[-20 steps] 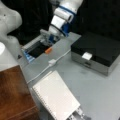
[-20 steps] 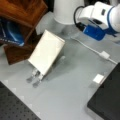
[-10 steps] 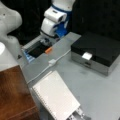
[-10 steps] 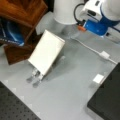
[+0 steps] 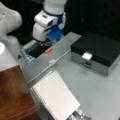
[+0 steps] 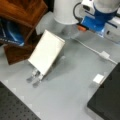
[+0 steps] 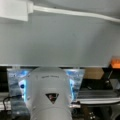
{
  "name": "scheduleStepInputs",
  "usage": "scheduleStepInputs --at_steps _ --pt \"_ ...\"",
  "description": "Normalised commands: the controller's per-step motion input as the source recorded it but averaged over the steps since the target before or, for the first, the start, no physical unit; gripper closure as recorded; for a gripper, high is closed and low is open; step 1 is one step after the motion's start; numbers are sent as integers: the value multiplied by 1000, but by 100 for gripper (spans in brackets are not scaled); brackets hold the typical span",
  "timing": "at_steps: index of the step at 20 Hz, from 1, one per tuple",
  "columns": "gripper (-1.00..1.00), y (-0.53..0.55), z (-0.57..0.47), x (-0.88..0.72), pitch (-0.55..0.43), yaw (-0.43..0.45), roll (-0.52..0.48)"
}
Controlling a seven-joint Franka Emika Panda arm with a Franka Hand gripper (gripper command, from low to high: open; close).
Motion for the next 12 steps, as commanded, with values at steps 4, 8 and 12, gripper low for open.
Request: scheduleStepInputs --at_steps 4,8,12 --pt "-100 42 -170 -532 -445 -77 209" --pt "-100 23 -185 -510 -355 -28 161" --pt "-100 66 -197 -396 -261 -21 113"
